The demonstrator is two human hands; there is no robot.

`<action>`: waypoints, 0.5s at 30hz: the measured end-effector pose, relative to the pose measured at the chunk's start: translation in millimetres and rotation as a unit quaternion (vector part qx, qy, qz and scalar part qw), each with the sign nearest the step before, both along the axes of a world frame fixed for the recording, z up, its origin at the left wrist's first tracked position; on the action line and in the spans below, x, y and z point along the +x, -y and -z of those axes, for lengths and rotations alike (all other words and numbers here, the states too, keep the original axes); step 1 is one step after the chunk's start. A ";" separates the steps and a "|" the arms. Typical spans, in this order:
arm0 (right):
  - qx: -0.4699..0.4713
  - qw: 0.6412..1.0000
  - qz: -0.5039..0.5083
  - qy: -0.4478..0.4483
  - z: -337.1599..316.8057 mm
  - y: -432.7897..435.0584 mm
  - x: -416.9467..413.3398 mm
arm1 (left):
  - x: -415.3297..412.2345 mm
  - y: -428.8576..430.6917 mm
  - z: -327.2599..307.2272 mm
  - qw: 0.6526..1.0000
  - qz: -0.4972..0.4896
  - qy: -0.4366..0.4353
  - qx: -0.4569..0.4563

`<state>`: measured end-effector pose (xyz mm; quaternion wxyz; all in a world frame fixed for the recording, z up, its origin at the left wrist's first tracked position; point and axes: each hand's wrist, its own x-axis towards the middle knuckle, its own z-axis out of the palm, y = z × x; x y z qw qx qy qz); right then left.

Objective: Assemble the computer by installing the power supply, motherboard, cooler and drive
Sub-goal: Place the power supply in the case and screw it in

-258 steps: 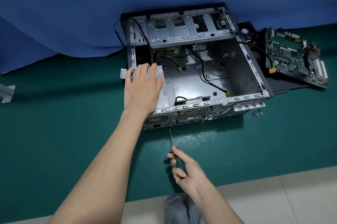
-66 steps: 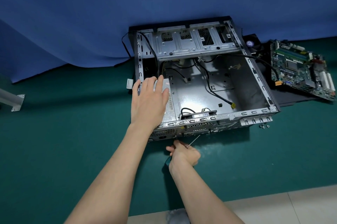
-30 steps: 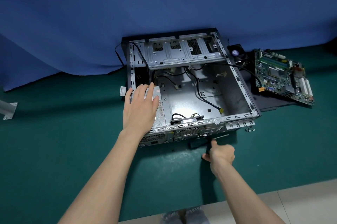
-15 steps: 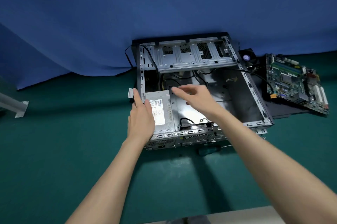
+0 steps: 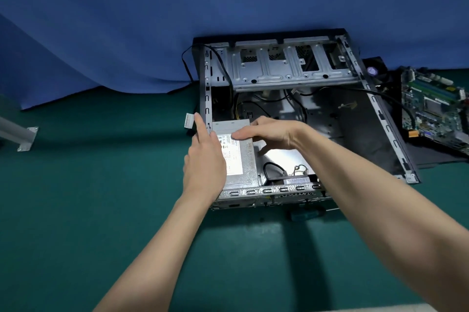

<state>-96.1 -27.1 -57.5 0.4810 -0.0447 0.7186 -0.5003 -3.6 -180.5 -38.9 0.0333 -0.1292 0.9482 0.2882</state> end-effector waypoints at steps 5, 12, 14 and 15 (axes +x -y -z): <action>0.001 1.000 0.028 0.003 -0.7 -2.1 2.1 | -2.6 -0.4 0.7 1.000 0.002 0.003 -0.007; 0.003 0.999 0.041 -0.020 3.9 -1.9 6.9 | -6.5 0.6 1.8 1.000 -0.003 0.003 -0.009; -0.004 0.999 0.042 -0.002 4.2 -6.4 6.0 | -7.0 0.7 0.8 1.000 -0.004 0.003 0.000; -0.004 0.999 0.045 0.001 5.3 -7.4 6.2 | -6.9 0.8 0.6 1.000 -0.005 0.002 0.004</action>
